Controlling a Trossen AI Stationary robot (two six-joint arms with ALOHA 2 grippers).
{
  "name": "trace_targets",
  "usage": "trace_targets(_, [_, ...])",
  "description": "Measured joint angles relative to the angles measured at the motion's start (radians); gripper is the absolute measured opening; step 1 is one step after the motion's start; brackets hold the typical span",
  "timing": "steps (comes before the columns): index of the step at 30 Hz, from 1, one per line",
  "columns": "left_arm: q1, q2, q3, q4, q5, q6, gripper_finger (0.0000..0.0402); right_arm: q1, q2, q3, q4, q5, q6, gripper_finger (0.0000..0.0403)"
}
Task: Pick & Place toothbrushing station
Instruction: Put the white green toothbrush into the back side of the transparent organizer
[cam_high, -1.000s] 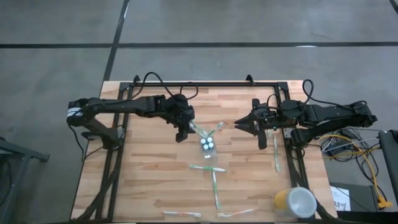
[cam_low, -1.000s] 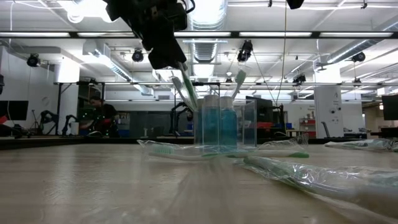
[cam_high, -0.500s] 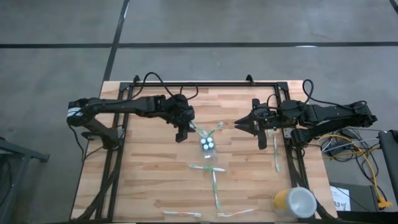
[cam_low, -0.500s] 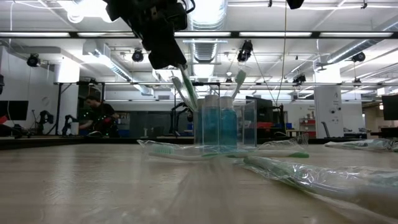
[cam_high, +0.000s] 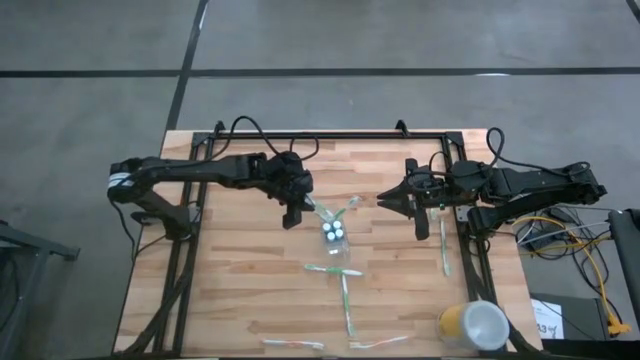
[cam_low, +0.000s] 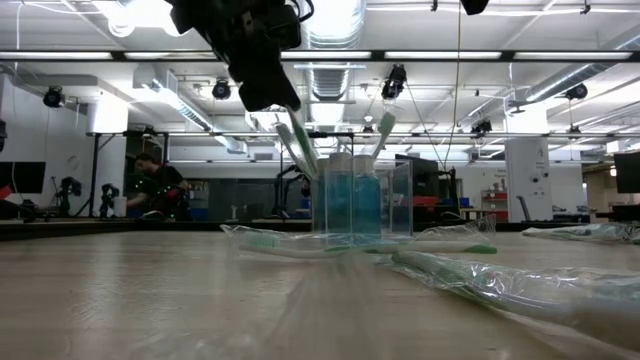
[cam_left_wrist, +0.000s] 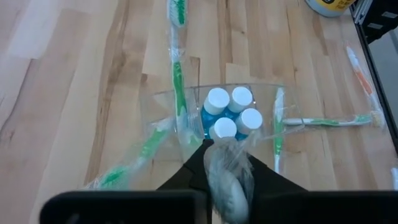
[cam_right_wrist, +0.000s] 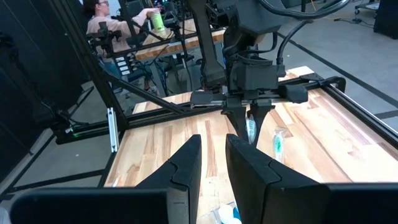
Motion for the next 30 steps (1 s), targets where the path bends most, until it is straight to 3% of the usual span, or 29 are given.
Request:
trace_targets(12, [-0.004,0.095,0.000,-0.006,0.015,-0.003,0.0031,0.000,0.000,0.000,0.000,0.000,0.000,0.0068])
trace_targets(30, [-0.021,0.071,-0.002,-0.006,0.008,-0.034,0.0050,0.000,0.000,0.000,0.000,0.000,-0.030,0.0068])
